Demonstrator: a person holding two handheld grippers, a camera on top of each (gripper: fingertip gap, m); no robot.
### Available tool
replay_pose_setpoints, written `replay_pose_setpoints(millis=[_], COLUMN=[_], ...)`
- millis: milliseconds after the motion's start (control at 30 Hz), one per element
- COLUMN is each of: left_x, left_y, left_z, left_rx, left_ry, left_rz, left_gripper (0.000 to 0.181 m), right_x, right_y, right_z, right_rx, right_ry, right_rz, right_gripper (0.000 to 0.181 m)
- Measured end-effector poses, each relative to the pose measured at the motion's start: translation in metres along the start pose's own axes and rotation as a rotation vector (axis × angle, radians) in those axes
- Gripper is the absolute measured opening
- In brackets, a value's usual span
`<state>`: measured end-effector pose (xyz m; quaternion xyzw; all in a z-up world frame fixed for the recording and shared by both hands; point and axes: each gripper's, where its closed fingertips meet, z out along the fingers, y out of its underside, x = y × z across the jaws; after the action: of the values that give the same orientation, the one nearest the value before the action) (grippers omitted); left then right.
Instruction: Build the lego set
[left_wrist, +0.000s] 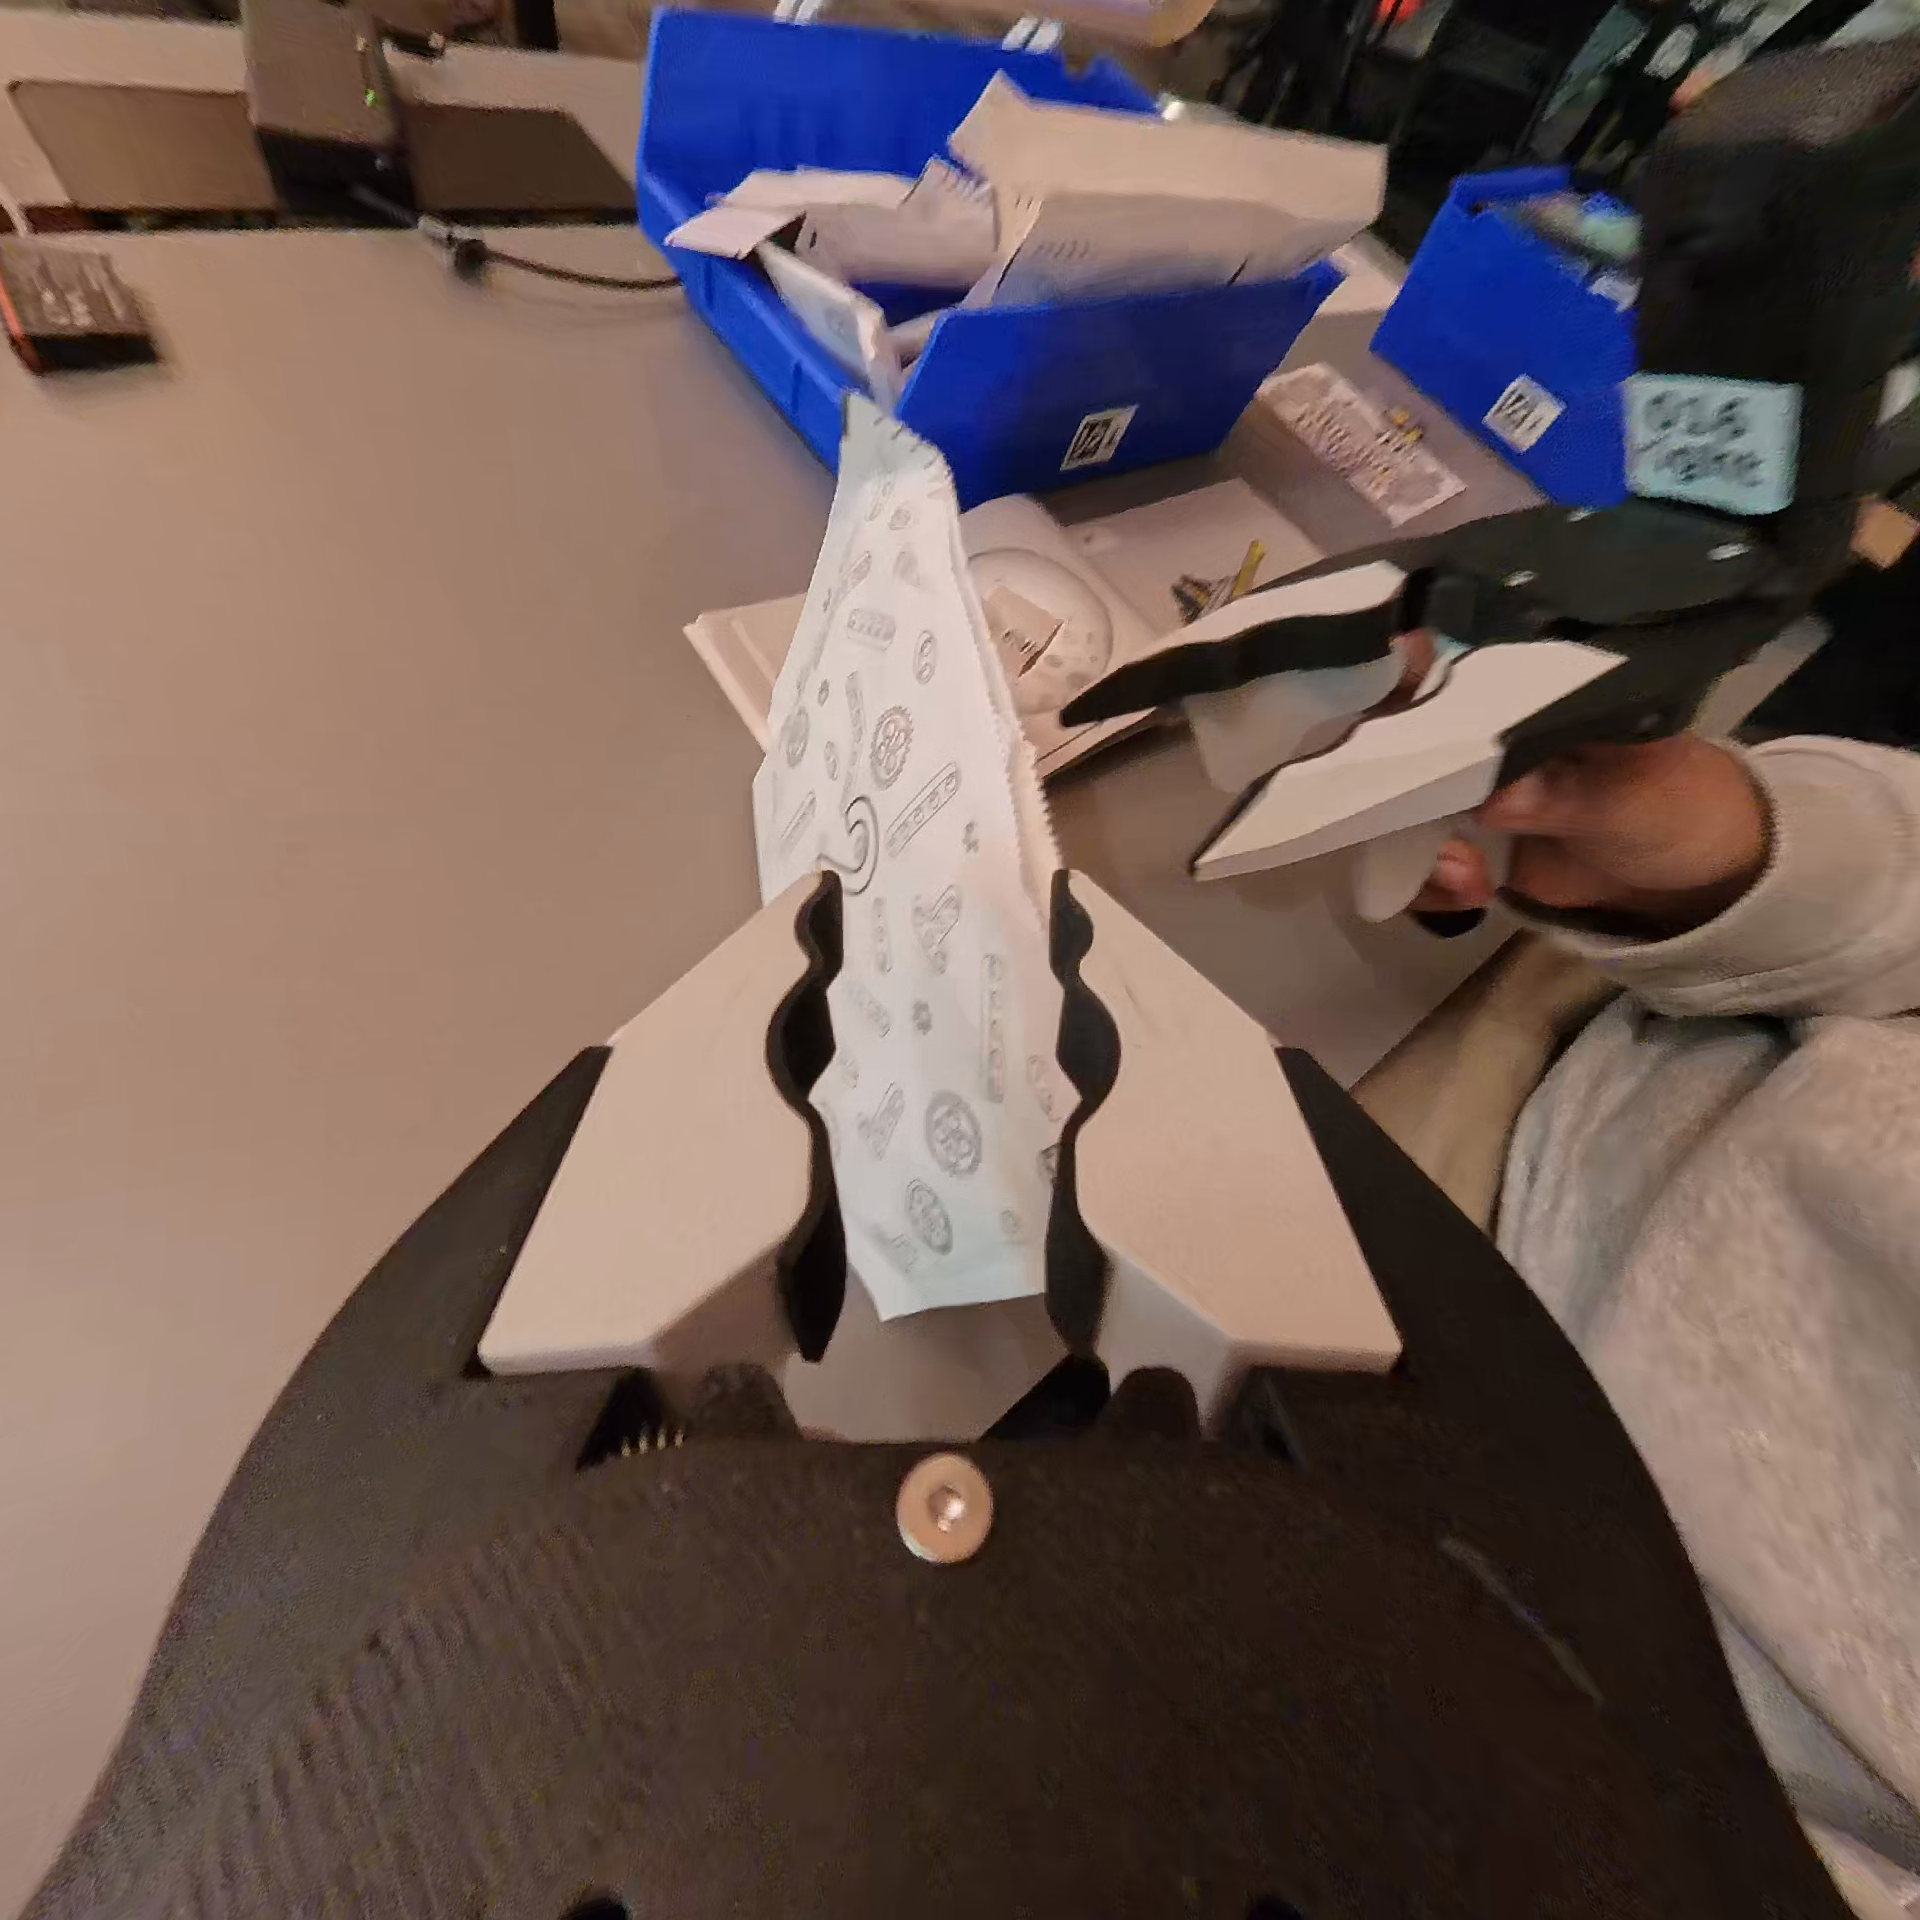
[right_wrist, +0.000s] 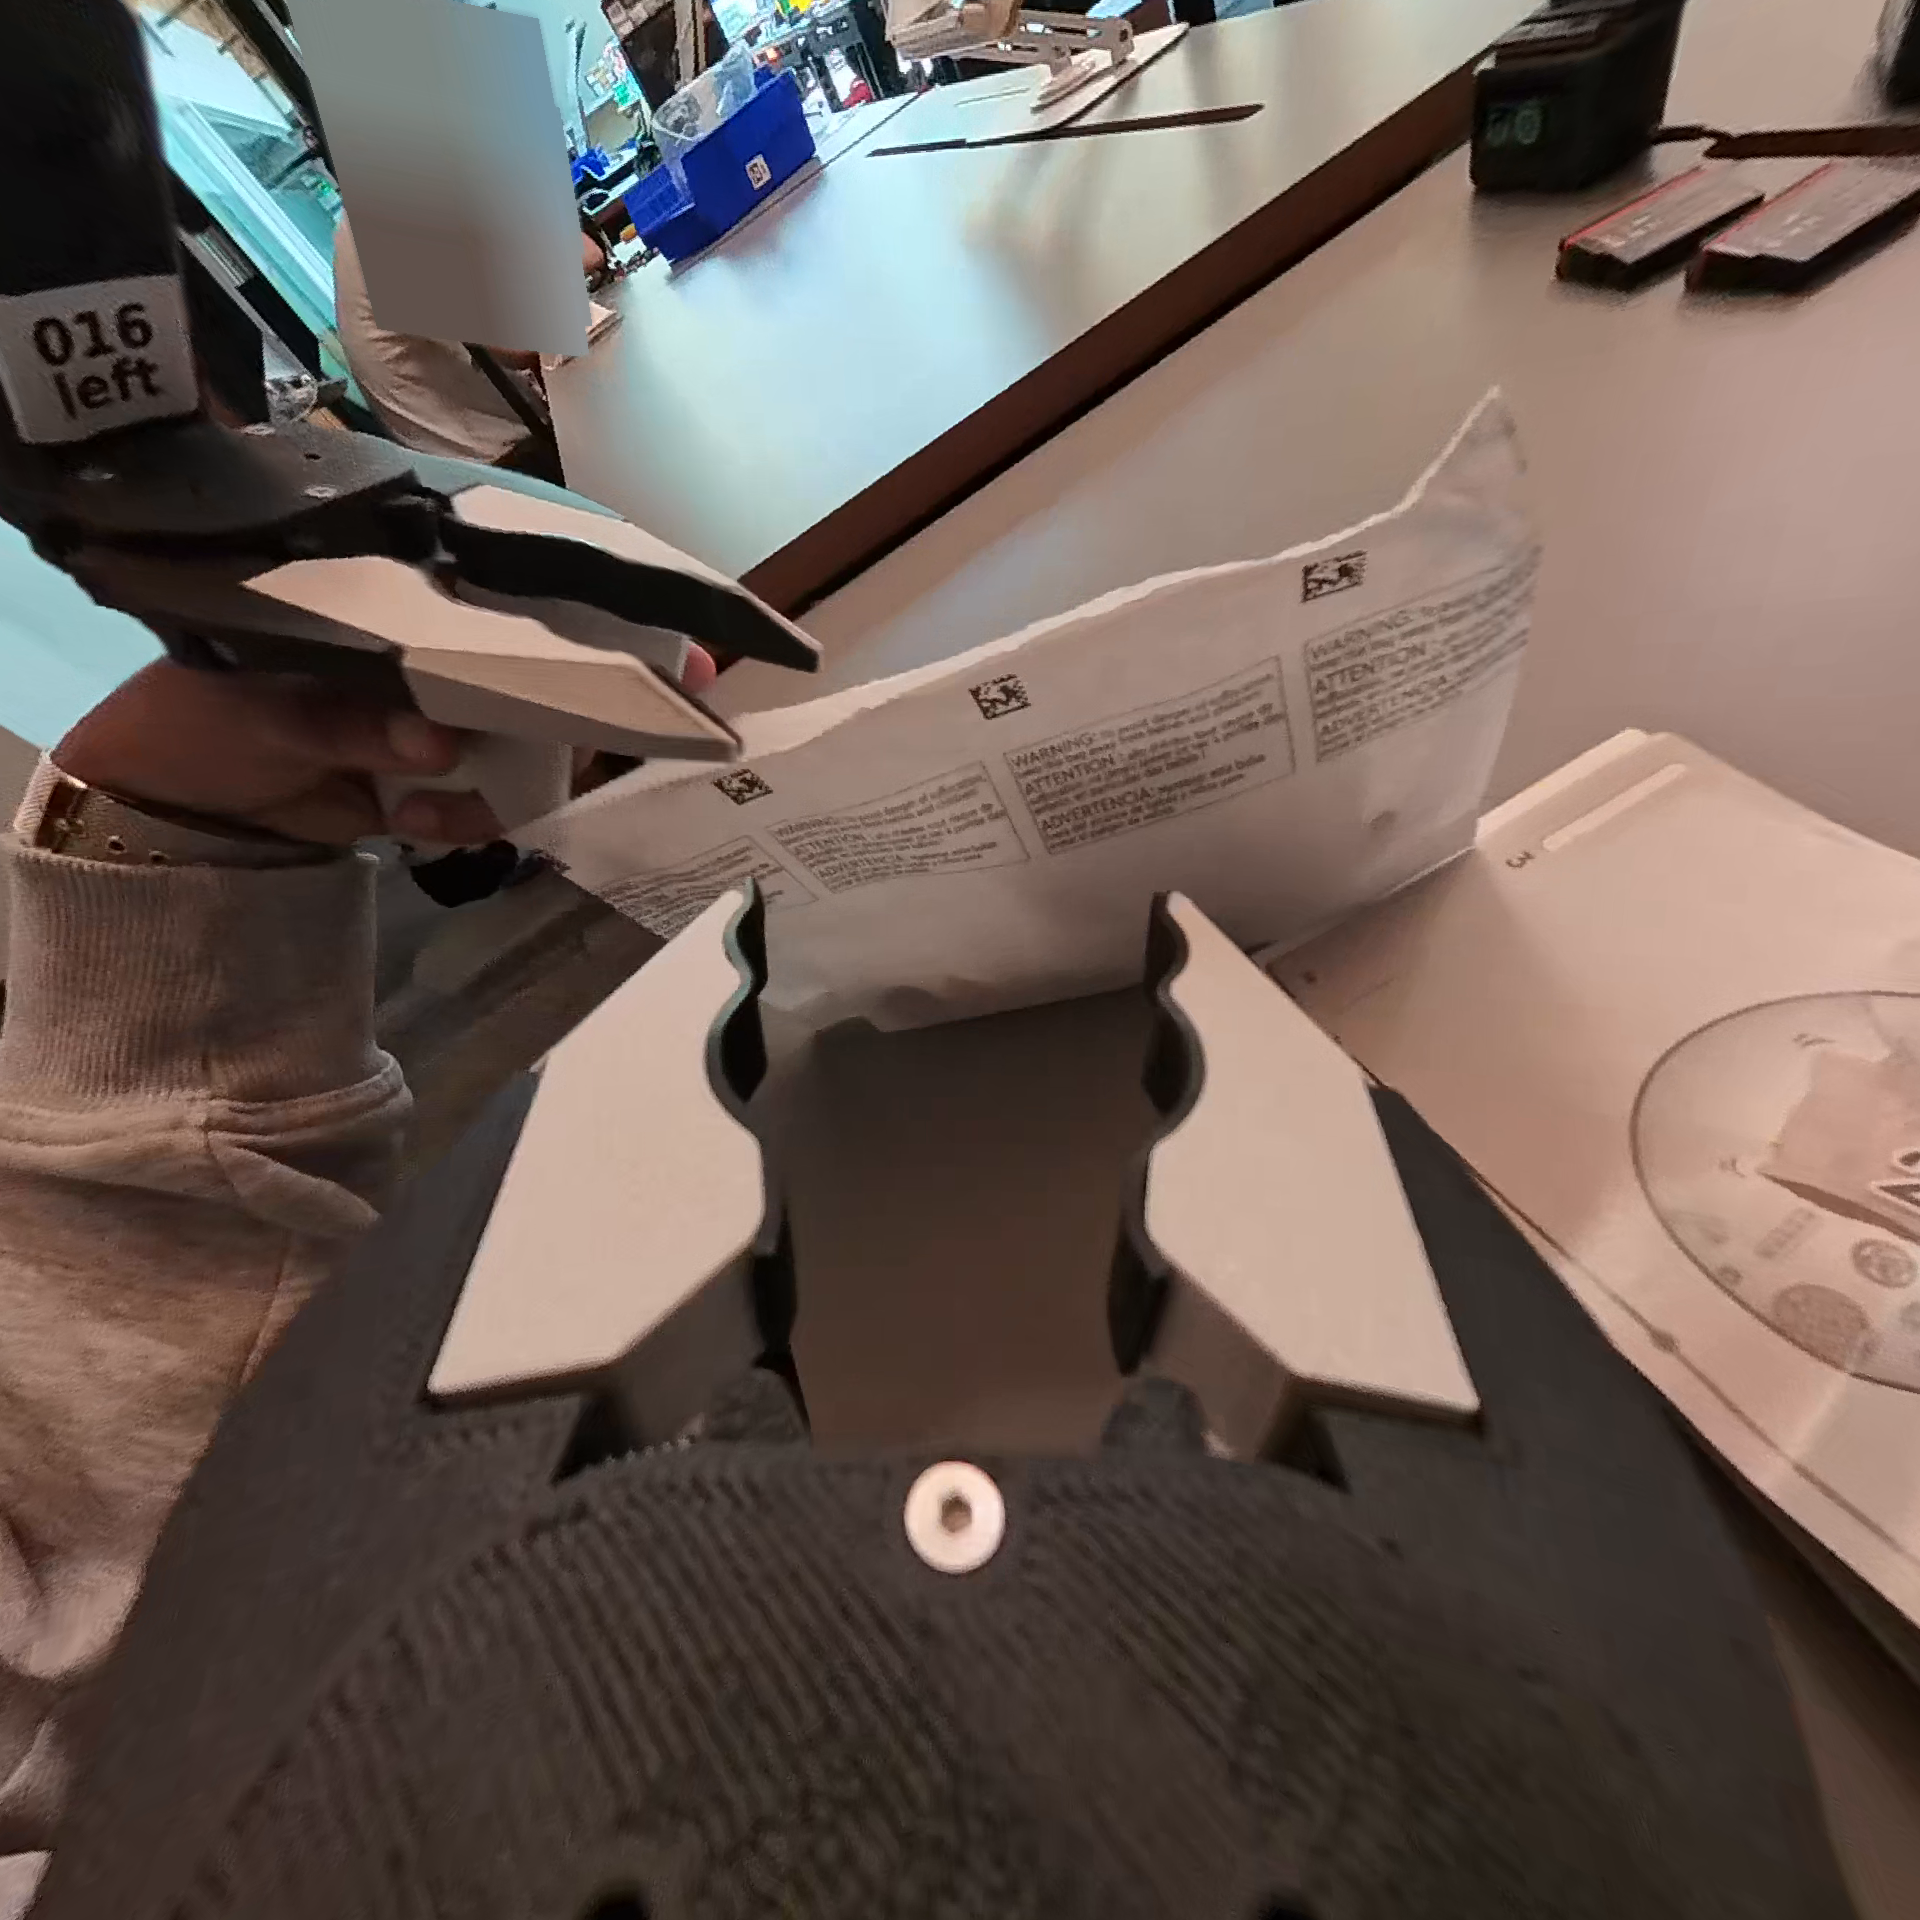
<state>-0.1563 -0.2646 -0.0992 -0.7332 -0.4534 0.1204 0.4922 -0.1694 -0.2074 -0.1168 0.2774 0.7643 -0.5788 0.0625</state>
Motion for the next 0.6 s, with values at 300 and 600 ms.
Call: replay_pose_setpoints(millis=[300, 600], left_x=[0.004, 0.023], left_y=[0.006, 0.016], left_z=[0.005, 0.023], left_rx=[-0.05, -0.166], left_ry=[0.01, 0.064], left_rz=[0.013, 0.101], left_gripper=[0.014, 0.0], right_x=[-0.005, -0.031], right_y=[-0.002, -0.014], right_z=[0.0, -0.005], right_rx=[0.005, 0.046], right_ry=[-0.006, 0.159], right_rz=[-0.018, -0.715], right_gripper=[0.072, 0.064])
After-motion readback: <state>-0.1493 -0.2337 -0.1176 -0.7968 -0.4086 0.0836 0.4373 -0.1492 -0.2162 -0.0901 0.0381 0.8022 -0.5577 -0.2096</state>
